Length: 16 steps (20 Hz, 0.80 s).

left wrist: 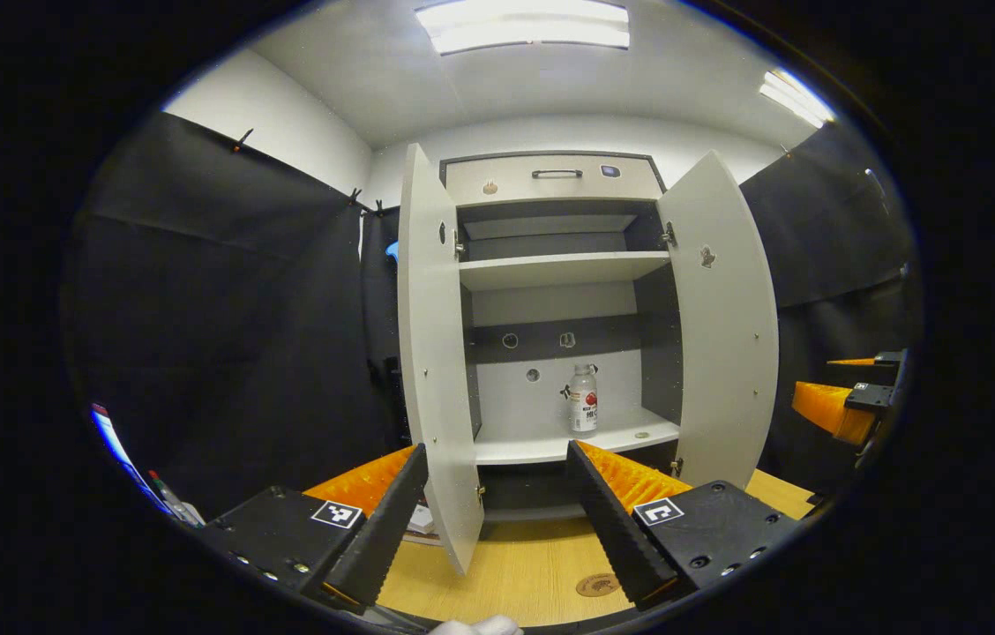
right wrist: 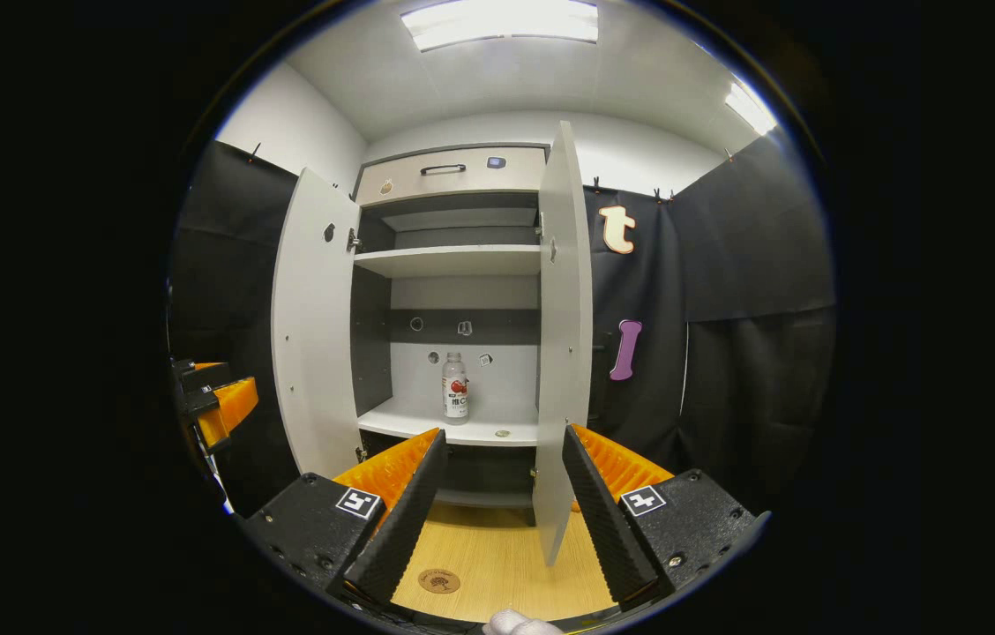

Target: Grasp the bottle in the cabinet with the left hand and place it on the coaster, then close the right door with the right hand and the left door with the left hand.

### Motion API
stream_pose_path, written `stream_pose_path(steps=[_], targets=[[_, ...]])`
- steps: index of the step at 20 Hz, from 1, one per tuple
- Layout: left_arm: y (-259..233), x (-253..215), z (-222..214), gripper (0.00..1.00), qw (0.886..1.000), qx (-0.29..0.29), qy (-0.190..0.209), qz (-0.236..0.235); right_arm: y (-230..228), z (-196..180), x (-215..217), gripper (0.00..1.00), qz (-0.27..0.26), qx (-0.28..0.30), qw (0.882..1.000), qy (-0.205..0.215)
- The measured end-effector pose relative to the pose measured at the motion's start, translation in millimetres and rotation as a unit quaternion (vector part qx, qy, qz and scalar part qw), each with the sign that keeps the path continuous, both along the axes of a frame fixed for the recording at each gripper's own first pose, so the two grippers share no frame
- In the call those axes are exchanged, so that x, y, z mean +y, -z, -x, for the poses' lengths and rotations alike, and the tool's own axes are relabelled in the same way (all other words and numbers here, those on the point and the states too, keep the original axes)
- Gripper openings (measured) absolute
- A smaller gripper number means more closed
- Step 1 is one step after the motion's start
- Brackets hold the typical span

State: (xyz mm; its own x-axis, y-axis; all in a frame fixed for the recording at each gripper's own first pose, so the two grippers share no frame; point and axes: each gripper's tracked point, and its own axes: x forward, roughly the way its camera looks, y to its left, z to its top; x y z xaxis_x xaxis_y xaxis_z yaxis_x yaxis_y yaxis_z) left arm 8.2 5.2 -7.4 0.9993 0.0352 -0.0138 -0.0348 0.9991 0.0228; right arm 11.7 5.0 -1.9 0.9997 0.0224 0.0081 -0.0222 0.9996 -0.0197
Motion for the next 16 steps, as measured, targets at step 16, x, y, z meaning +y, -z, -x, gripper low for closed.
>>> stream_pose_path(steps=[16], targets=[[6.5,-96.7,-161.6,0.96,0.997,-0.018,0.076,0.022,1.5,-17.4,-29.2,0.81,-0.002,0.015,1.000,0.025]])
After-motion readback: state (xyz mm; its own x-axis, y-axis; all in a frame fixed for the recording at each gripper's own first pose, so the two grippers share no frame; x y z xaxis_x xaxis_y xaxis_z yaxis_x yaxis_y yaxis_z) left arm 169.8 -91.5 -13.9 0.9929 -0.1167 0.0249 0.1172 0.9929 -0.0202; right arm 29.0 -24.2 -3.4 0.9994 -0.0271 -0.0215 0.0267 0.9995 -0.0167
